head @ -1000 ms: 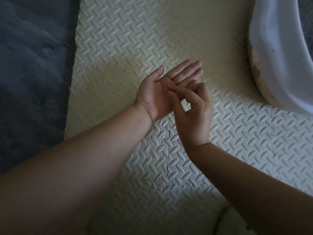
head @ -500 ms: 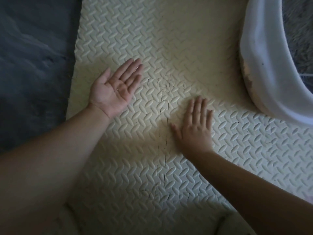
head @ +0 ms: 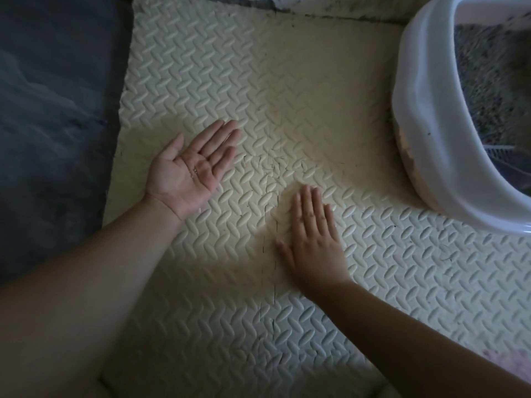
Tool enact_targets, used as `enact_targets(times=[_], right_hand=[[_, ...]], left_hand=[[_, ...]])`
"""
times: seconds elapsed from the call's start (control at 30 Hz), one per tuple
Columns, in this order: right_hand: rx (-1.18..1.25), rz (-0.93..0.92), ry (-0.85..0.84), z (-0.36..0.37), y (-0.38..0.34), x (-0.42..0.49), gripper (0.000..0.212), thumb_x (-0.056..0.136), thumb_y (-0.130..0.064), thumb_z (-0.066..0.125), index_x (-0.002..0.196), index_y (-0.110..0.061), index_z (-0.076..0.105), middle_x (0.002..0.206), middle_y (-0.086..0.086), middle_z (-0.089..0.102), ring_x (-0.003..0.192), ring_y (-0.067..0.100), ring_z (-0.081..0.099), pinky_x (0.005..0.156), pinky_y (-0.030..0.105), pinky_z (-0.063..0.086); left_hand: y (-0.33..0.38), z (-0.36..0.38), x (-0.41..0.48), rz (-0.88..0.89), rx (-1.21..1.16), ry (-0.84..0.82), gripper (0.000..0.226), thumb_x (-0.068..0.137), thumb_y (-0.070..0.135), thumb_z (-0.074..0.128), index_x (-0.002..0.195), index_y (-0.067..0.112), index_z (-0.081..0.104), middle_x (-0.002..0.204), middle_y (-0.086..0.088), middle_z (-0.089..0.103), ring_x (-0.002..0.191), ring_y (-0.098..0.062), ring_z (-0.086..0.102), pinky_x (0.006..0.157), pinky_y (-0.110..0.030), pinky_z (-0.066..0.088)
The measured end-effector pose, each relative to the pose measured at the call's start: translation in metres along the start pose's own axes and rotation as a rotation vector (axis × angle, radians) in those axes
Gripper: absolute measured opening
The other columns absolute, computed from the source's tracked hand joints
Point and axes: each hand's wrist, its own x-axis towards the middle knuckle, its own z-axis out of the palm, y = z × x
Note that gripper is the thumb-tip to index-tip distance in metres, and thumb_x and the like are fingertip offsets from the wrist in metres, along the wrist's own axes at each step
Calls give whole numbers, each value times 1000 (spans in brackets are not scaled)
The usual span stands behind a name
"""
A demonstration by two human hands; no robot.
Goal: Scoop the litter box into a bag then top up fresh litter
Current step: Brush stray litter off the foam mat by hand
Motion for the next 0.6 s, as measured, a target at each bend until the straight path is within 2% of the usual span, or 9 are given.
enact_targets(times=[0.13, 0.3, 0.43, 0.5, 0.6], right_hand=[[-3, -63, -12, 2, -6, -7, 75, 98, -55, 13, 150, -1, 4, 158, 15, -4, 146, 27, -6, 117, 41, 3], [-8, -104, -6, 2, -11, -15, 71, 100, -50, 21, 149, 0, 8, 158, 16, 1, 147, 25, -5, 116, 42, 5], [98, -140, 21, 3, -6, -17, 63, 101, -42, 21, 150, -5, 9, 159, 11, 1, 147, 21, -4, 117, 40, 7], [179, -140, 74, 3, 0, -17, 56, 101, -37, 24, 150, -10, 17, 159, 7, 10, 147, 19, 2, 118, 38, 10], [287, -116, 210, 5, 14, -19, 45, 99, -32, 35, 142, -20, 42, 151, 4, 35, 142, 20, 25, 114, 39, 26]], left_hand=[[2, -6, -2, -28, -4, -20, 65, 100, 39, 17, 141, -7, 36, 151, -20, 32, 141, -31, 29, 117, -41, 23], [-3, -4, -1, -5, 8, -25, 63, 100, 38, 19, 137, -8, 43, 147, -21, 39, 137, -32, 38, 110, -43, 36], [-9, 1, -2, 16, 44, 2, 64, 100, 39, 18, 134, -6, 48, 145, -19, 42, 135, -30, 41, 109, -41, 38], [-10, 3, -2, 16, 71, 15, 64, 100, 39, 18, 134, -6, 49, 145, -19, 43, 135, -29, 42, 110, -39, 37], [-11, 3, -5, 4, 84, 20, 63, 100, 40, 17, 136, -4, 46, 145, -18, 43, 135, -29, 42, 110, -38, 37]])
